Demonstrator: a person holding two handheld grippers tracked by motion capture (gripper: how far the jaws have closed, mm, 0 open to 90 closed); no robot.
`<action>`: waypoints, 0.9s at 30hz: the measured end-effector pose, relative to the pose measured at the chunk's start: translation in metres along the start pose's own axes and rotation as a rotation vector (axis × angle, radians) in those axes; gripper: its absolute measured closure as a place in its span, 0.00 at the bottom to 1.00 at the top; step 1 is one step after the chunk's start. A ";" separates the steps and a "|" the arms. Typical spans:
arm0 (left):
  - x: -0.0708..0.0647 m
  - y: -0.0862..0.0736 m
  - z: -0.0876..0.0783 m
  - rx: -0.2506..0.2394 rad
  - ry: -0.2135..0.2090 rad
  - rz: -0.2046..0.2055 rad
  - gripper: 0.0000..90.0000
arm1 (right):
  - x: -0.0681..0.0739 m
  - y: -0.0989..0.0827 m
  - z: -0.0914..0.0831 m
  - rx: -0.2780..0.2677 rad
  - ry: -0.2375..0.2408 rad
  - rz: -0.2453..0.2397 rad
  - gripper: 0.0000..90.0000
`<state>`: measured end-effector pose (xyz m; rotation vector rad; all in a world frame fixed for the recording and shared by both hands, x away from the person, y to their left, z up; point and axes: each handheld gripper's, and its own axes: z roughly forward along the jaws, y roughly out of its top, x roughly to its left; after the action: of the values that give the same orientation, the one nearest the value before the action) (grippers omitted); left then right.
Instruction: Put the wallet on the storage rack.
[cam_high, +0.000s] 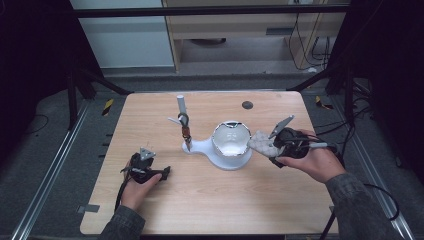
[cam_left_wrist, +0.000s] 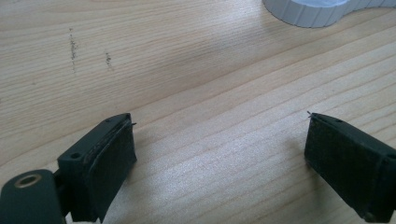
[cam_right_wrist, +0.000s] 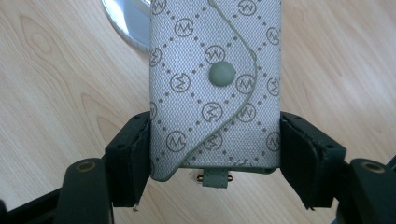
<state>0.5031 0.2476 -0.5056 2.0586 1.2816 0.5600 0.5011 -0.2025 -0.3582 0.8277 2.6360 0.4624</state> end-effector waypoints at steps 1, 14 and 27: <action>0.000 0.000 0.000 0.000 0.000 0.001 0.09 | 0.000 0.003 -0.002 0.000 -0.001 -0.009 0.35; 0.000 0.000 0.000 -0.006 0.001 -0.005 0.09 | 0.009 0.042 -0.003 -0.002 -0.010 -0.099 0.35; 0.000 0.000 0.000 -0.004 0.000 0.002 0.09 | 0.017 0.073 0.015 0.041 -0.003 -0.167 0.35</action>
<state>0.5032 0.2477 -0.5058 2.0569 1.2777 0.5636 0.5292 -0.1321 -0.3457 0.6129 2.6917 0.3644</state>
